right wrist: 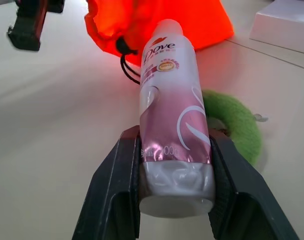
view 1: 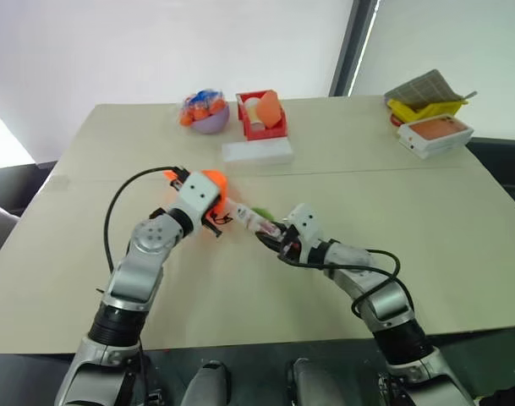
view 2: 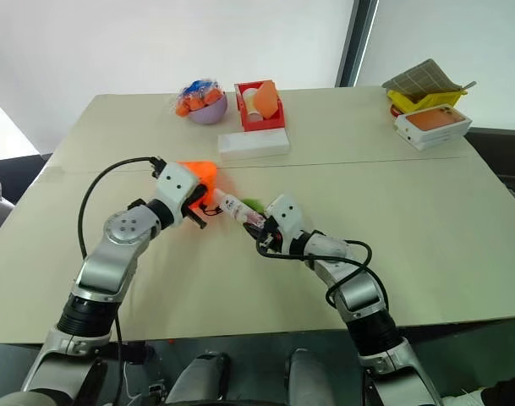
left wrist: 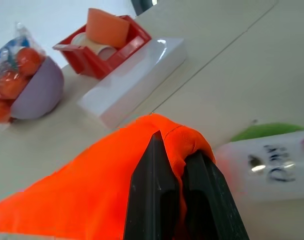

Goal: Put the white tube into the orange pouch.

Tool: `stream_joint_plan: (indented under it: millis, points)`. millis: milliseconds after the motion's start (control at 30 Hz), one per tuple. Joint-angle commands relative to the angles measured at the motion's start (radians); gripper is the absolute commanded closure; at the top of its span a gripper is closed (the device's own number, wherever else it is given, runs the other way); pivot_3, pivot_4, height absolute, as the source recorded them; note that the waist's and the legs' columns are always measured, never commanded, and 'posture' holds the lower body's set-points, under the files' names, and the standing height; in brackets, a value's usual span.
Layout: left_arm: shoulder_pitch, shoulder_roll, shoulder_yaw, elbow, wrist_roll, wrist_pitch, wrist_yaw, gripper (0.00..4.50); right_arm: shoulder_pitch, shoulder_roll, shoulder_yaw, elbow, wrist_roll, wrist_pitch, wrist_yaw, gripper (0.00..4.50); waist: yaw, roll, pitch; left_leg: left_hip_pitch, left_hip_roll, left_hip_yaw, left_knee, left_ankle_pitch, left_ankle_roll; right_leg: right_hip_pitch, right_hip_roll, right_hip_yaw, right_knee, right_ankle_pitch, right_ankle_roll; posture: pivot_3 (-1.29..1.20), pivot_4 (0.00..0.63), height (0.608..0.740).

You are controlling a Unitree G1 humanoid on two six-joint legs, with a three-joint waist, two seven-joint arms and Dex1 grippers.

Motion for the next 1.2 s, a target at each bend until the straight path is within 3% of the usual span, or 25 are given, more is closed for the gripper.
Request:
stream_joint_plan:
  millis: [33,400,900,1200]
  points:
    - [0.006,-0.012,-0.028,-0.071,-0.013,0.016,-0.016,4.5,-0.03,0.028,0.011,-0.021,-0.007,-0.024,0.002,3.43,-0.001,0.0,0.0,0.0,0.0,0.0,0.0,0.0,0.0,0.0,0.0,0.0,0.0,0.0,0.001,0.0,0.15,0.74]
    - [0.0,-0.014,-0.061,-0.085,-0.023,0.039,-0.05,4.5,-0.016,0.03,-0.003,-0.029,-0.025,-0.011,0.0,3.43,0.0,0.0,0.0,0.0,0.0,0.0,0.0,0.0,0.0,0.0,0.0,0.0,0.0,0.0,0.0,0.0,0.15,0.74]
    - [0.043,0.029,-0.115,-0.242,-0.122,0.17,-0.177,4.5,-0.173,0.198,-0.069,0.152,-0.08,0.021,-0.232,3.43,-0.002,0.001,0.0,0.0,0.0,0.0,0.0,0.0,0.0,-0.001,0.0,0.0,0.001,0.0,-0.002,0.0,0.15,0.74]
    - [0.032,0.011,-0.086,-0.229,-0.126,0.186,-0.135,4.5,-0.148,0.15,-0.064,0.135,-0.094,0.003,-0.182,3.43,-0.004,0.001,0.0,0.0,0.0,0.0,0.0,0.0,0.0,-0.001,0.0,0.0,0.001,-0.001,-0.004,0.0,0.15,0.74]
